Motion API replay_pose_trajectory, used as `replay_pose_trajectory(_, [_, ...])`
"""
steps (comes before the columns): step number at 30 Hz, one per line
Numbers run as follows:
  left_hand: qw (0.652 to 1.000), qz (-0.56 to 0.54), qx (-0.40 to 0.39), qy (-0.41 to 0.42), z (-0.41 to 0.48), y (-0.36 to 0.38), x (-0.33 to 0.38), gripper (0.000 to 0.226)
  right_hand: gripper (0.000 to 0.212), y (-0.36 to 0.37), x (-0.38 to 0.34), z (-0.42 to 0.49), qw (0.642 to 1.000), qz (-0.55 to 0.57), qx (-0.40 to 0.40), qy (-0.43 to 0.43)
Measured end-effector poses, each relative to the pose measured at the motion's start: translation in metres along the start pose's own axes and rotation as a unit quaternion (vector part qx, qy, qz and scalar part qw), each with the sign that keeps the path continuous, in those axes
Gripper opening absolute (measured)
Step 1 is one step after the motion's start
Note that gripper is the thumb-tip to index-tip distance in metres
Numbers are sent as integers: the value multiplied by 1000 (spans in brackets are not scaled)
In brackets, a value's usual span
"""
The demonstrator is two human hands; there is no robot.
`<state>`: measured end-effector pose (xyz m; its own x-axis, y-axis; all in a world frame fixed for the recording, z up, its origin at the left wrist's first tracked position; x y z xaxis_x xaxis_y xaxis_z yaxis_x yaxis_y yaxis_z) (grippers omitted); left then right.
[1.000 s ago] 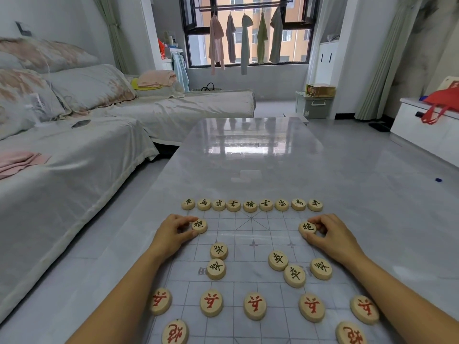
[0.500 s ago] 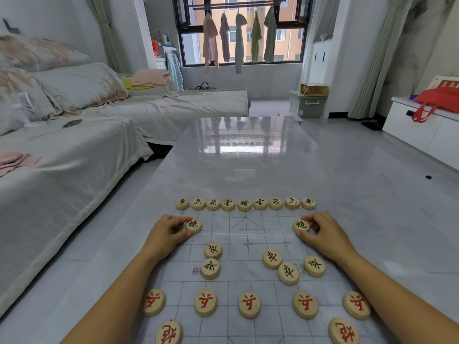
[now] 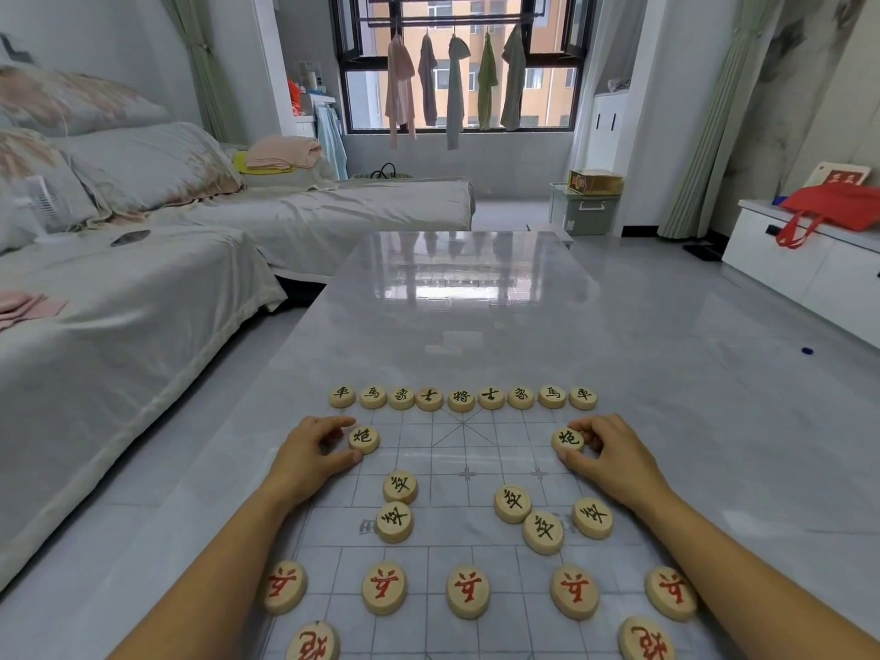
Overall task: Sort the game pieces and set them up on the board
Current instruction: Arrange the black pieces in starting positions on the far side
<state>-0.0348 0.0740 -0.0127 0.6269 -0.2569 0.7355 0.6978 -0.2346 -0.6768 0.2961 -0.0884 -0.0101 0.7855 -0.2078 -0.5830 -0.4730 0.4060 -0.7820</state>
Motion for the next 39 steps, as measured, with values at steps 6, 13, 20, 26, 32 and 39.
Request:
replay_pose_trajectory(6, [1000,-20,6,-8,0,-1,-2,46,34,-1,2,0,998,56,12,13])
replay_pose_trajectory(13, [999,-43,3,-9,-2,-2,0,43,15,-26,9,-8,955,287,50,57])
replay_pose_trajectory(20, [998,-64,5,-15,-1,-4,-2,40,45,-7,-14,-57,948,16,-303,-92])
replay_pose_trajectory(26, [998,-67,3,-22,-1,-4,-4,39,34,-28,5,-46,982,-91,-157,-55])
replay_pose_trajectory(32, [997,-73,2,-28,1,-3,-5,36,41,-41,27,-43,989,-132,-59,6])
replay_pose_trajectory(39, [995,-88,0,-39,0,-3,-6,35,32,-46,31,-47,998,-53,-29,20])
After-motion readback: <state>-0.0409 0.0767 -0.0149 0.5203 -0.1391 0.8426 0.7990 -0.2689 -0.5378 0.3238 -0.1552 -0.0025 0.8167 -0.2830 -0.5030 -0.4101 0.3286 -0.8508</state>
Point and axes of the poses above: each hand's wrist, its own z-axis towards the middle knuckle, its own y-axis out of the palm, x = y × z, the point moved 7 cm from there along z, towards the middle knuckle, and after that the axes turned 5 degrees about -y, right-handed, at the moved point
